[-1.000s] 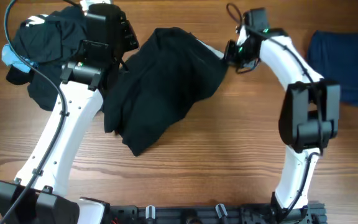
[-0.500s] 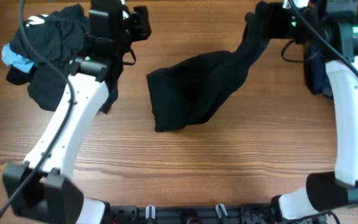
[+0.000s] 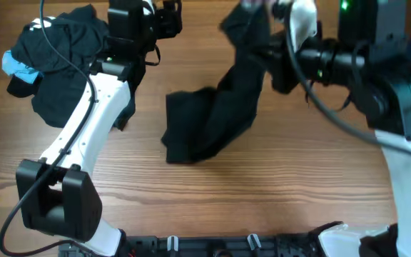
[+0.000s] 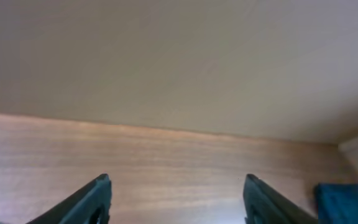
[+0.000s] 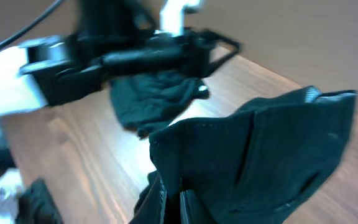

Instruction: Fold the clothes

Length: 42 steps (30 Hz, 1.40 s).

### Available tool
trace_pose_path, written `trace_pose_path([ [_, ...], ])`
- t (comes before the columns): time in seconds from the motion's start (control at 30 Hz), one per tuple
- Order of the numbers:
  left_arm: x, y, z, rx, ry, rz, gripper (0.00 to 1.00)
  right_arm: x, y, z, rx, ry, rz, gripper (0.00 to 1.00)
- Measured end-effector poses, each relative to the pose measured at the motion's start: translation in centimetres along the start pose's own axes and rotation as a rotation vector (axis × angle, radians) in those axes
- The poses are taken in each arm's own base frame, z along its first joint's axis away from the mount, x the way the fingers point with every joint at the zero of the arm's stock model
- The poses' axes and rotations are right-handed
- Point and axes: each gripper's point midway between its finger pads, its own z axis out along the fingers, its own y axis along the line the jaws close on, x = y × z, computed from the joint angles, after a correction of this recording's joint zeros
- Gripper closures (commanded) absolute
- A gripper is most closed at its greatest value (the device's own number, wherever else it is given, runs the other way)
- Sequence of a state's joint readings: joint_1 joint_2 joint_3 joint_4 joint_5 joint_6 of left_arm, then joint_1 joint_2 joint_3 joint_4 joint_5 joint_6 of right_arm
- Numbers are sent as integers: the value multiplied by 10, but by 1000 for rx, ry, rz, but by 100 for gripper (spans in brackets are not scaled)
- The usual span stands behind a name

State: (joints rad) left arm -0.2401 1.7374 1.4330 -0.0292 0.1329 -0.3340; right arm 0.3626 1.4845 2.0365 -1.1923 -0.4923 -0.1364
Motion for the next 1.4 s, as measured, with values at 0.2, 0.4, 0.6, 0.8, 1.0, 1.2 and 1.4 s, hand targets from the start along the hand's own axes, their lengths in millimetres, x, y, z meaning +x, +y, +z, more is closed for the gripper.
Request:
trace_pose_path([
  [0.2, 8, -32, -3, 182, 54, 5, 20, 2, 21, -26, -13, -25, -71, 96],
  [0.4, 40, -52, -13, 324, 203, 25, 19, 4, 21, -26, -14, -17, -67, 96],
  [0.6, 67, -40, -25, 372, 333, 71, 20, 8, 20, -26, -6, -2, -62, 96],
  [0.8, 34, -3, -49, 513, 290, 39, 26, 16, 10, -12, 6, 51, -37, 96],
  [1.0, 24, -12, -73, 697, 287, 24, 22, 24, 2, 4, 2, 100, -12, 96],
  [1.2, 53, -46, -81, 795, 372, 58, 15, 24, 2, 3, 1, 103, -10, 96],
  [1.4, 80, -65, -76, 787, 421, 140, 7, 25, 2, 3, 1, 104, -10, 96],
])
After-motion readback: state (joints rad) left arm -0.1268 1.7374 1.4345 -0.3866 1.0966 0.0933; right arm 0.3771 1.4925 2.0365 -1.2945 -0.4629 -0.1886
